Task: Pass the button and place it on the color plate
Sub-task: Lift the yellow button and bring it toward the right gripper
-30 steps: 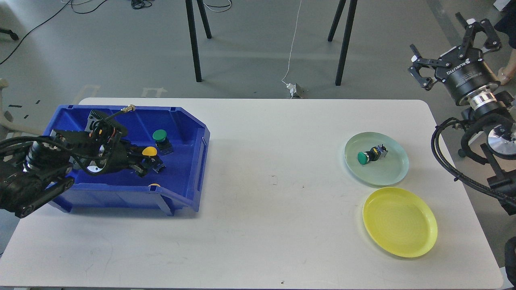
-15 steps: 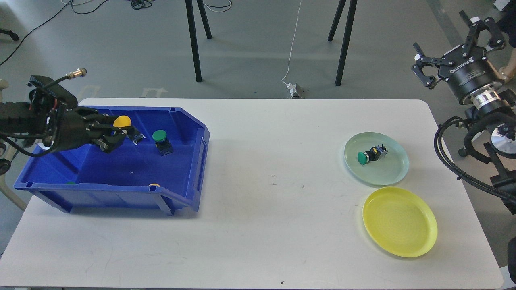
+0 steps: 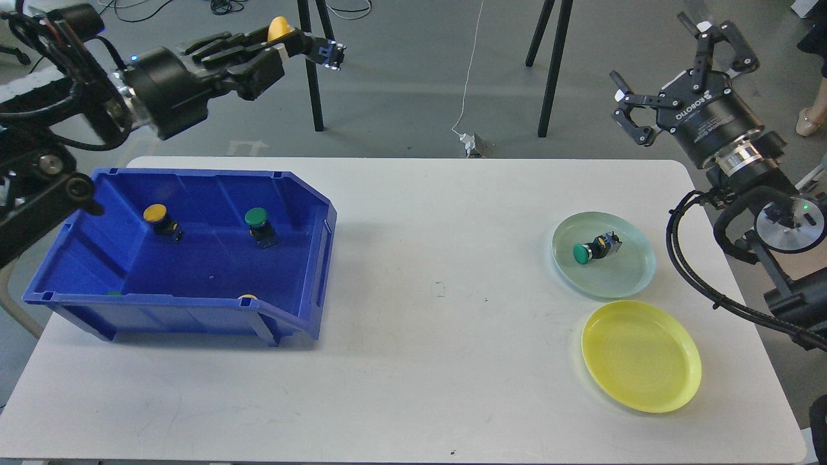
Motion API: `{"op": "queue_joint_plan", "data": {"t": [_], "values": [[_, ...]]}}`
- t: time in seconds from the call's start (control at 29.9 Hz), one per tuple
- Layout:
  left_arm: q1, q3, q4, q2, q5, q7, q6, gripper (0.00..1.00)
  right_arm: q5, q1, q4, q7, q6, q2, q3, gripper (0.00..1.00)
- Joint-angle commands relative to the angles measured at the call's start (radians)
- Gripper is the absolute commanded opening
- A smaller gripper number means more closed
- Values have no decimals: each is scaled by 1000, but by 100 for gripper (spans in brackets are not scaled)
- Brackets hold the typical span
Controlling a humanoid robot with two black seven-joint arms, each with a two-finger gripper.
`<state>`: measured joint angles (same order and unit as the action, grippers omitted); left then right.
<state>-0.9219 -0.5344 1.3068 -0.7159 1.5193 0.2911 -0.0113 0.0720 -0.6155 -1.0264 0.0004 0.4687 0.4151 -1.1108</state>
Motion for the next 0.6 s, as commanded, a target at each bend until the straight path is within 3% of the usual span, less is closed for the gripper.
{"op": "queue_joint_plan", "data": {"t": [0.0, 0.27, 0.57], "values": [[-2, -1, -93, 182, -1, -18, -61, 31, 81, 0, -63, 1, -31, -21, 54, 98], [12, 17, -213, 387, 16, -20, -118, 31, 178, -7, -121, 0, -82, -94, 110, 92], [12, 45, -239, 412, 24, -20, -114, 31, 186, -41, -106, -8, -96, -173, 135, 92]]}}
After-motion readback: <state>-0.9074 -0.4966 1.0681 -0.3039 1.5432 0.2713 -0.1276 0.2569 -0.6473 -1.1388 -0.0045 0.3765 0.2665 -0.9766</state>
